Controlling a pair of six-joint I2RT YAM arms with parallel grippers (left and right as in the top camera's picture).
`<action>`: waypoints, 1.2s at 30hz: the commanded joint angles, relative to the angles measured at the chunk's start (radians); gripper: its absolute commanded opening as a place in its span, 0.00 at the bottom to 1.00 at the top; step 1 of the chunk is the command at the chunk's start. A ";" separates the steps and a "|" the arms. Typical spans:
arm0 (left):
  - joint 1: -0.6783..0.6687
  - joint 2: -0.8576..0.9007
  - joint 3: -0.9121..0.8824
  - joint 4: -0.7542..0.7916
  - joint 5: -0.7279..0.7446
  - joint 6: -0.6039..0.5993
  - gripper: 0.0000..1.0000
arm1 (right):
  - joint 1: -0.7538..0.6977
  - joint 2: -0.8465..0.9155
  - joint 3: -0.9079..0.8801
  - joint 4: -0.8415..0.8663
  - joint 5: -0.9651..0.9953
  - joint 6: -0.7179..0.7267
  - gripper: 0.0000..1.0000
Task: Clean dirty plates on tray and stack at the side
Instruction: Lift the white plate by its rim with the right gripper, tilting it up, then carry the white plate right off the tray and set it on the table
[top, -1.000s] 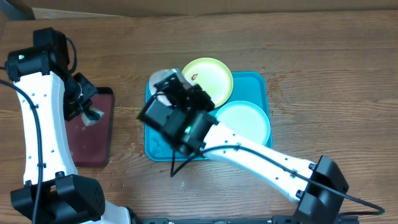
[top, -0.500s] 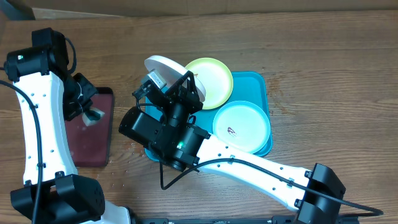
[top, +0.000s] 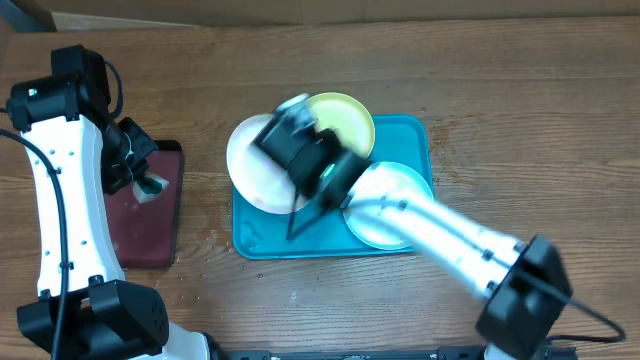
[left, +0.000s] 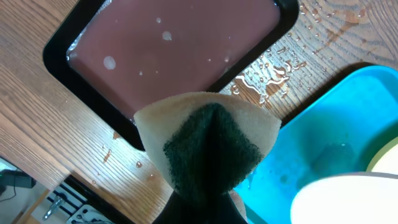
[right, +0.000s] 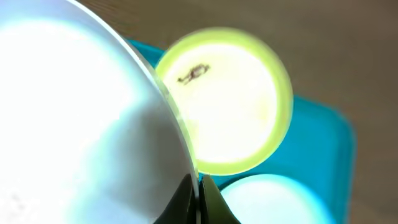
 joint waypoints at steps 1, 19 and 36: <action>0.004 -0.007 0.016 -0.001 0.004 0.020 0.04 | -0.175 -0.026 0.019 -0.021 -0.447 0.009 0.04; 0.003 -0.007 0.016 0.008 0.005 0.020 0.04 | 0.228 -0.144 0.019 -0.070 1.017 -0.175 0.04; 0.003 -0.007 0.016 0.005 0.005 0.020 0.04 | 0.343 -0.144 0.019 0.150 1.141 -0.552 0.04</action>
